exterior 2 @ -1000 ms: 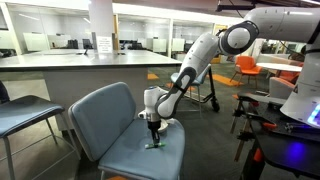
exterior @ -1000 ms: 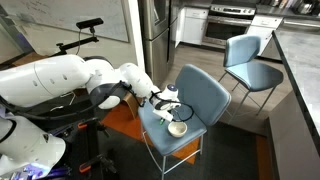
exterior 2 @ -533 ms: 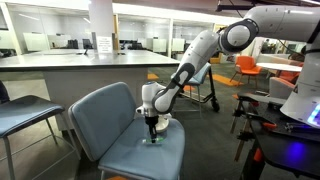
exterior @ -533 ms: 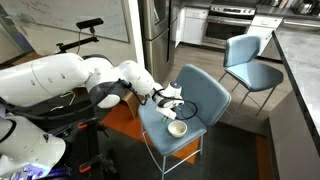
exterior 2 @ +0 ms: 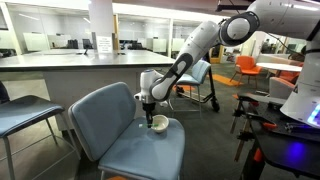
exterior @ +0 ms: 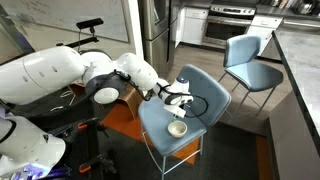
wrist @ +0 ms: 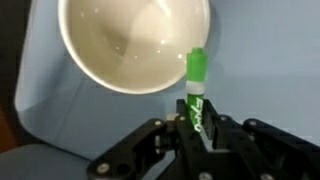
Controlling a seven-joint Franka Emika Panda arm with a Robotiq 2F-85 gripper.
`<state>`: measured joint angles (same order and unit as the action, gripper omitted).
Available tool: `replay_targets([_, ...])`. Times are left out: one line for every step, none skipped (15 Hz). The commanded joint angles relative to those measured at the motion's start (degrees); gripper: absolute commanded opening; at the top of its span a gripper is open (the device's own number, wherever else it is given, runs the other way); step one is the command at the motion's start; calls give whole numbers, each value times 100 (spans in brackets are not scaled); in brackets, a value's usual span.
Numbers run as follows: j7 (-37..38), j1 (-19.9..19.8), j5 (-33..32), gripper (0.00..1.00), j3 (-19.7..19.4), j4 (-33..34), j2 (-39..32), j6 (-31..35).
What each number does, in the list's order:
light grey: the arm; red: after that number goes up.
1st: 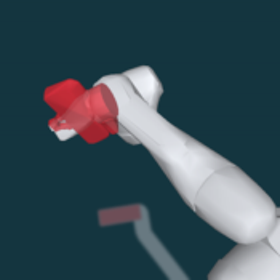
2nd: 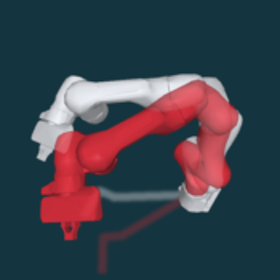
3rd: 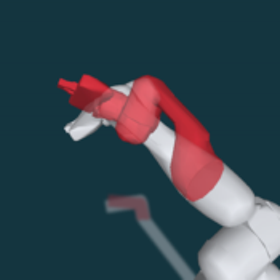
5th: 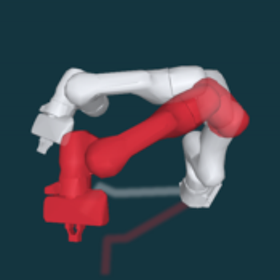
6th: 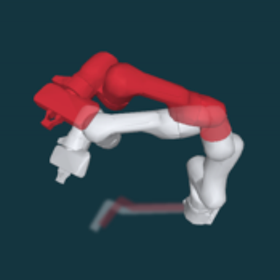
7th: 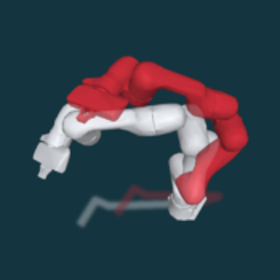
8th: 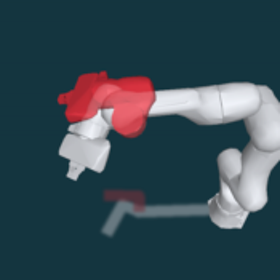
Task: Pick up the green marker from the seat and put it in the white bowl
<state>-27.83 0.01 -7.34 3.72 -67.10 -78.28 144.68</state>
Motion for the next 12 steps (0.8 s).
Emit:
replay_targets([43,3,-76,5,-218,-117,162,-30])
replay_targets([18,-37,-55,5,-258,-58,138,-31])
replay_targets([22,-62,-38,5,-305,-38,137,-24])
replay_targets([20,-103,-23,5,-343,-26,137,-10])
replay_targets([-11,-158,-6,5,-348,-64,169,3])
replay_targets([-18,-201,0,5,-366,-103,188,38])
replay_targets([-59,-258,6,5,-350,-141,210,58])
replay_targets([-71,-306,8,5,-342,-152,212,69])
replay_targets([-90,-357,16,5,-317,-160,215,77])
replay_targets([-113,-394,14,5,-300,-153,211,71])
replay_targets([-130,-422,13,5,-282,-152,214,74])
replay_targets([-127,-431,8,8,-278,-147,211,78])
